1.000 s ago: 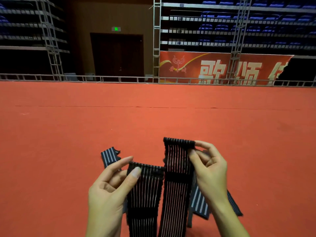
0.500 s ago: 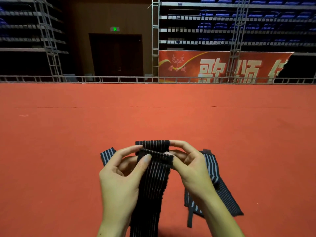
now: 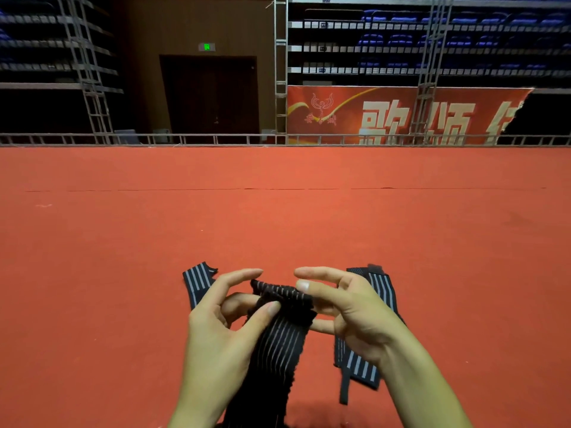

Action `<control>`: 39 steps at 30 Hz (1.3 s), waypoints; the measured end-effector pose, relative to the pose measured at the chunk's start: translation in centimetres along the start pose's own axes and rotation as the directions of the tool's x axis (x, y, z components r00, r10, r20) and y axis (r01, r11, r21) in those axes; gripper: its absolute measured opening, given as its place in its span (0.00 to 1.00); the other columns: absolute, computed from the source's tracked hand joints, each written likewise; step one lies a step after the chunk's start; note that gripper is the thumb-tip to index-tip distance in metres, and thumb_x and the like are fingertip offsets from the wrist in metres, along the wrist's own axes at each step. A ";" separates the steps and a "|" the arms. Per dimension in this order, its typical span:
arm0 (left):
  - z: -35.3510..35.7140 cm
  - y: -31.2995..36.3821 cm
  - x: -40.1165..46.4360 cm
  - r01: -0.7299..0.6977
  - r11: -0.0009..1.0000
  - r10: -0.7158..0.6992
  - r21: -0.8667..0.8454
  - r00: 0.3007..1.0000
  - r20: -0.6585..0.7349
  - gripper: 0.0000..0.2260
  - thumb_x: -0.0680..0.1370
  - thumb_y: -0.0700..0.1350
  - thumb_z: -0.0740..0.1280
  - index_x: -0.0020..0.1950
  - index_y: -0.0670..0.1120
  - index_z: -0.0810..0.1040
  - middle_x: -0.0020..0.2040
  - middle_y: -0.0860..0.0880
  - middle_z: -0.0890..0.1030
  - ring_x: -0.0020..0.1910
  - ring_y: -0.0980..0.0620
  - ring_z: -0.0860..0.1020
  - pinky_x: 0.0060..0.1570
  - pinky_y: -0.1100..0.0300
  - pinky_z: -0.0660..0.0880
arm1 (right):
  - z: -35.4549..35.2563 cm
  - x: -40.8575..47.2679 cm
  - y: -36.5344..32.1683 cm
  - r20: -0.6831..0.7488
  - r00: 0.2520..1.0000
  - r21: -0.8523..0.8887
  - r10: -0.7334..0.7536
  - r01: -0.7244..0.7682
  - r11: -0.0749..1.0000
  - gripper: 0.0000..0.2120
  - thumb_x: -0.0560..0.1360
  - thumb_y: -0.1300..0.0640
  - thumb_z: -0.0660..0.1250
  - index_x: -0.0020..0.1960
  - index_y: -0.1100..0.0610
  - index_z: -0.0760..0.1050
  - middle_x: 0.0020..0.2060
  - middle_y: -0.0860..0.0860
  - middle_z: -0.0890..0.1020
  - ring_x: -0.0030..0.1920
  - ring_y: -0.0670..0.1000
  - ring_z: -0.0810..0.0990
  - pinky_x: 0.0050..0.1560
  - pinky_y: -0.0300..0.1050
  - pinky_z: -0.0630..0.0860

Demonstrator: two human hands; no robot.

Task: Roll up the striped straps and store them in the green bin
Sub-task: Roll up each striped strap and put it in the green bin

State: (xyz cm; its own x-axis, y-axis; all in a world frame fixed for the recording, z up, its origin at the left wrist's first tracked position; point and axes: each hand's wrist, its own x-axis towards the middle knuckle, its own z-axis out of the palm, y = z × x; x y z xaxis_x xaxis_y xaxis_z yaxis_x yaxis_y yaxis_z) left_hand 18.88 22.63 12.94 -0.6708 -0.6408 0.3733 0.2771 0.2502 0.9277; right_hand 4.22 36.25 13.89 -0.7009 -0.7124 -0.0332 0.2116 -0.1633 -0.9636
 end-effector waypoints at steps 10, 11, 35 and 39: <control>-0.7 0.9 -0.5 0.035 0.999 -0.033 -0.034 0.998 0.055 0.31 0.71 0.41 0.80 0.71 0.58 0.79 0.40 0.44 0.88 0.41 0.56 0.86 0.52 0.60 0.77 | -0.2 0.6 0.5 -0.173 0.849 -0.333 -0.499 0.427 0.841 0.24 0.79 0.60 0.76 0.72 0.50 0.75 0.46 0.55 0.89 0.49 0.54 0.89 0.53 0.47 0.84; -0.7 0.9 -0.6 0.042 0.998 -0.039 -0.040 0.998 0.055 0.31 0.70 0.42 0.81 0.71 0.59 0.79 0.40 0.44 0.88 0.42 0.55 0.87 0.57 0.54 0.78 | 0.0 0.5 0.7 -0.171 0.825 -0.377 -0.539 0.451 0.809 0.23 0.80 0.60 0.76 0.71 0.49 0.75 0.46 0.53 0.89 0.47 0.53 0.88 0.53 0.47 0.85; -1.6 2.2 -0.2 0.070 0.956 -0.057 -0.286 0.997 0.054 0.23 0.66 0.44 0.81 0.60 0.54 0.87 0.47 0.38 0.89 0.52 0.46 0.88 0.59 0.53 0.81 | -2.2 1.0 0.4 -0.194 0.816 -0.387 -0.544 0.446 0.807 0.22 0.79 0.61 0.76 0.70 0.52 0.75 0.45 0.55 0.88 0.43 0.55 0.89 0.47 0.46 0.85; 0.1 2.1 0.8 0.038 0.972 -0.031 -0.231 0.999 0.034 0.24 0.70 0.42 0.80 0.65 0.50 0.83 0.45 0.40 0.89 0.57 0.49 0.88 0.64 0.52 0.78 | 0.0 -0.4 -0.1 -0.104 0.843 -0.306 -0.528 0.478 0.823 0.24 0.78 0.61 0.76 0.71 0.51 0.74 0.46 0.56 0.88 0.43 0.56 0.89 0.49 0.47 0.84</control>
State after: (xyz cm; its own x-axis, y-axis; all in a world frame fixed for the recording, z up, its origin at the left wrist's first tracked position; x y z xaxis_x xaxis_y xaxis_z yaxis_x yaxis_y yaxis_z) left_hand 18.81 22.72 15.18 -0.7021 -0.6233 0.3443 0.4030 0.0508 0.9138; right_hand 4.46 36.56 13.98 -0.7733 -0.4437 0.4530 -0.3692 -0.2658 -0.8905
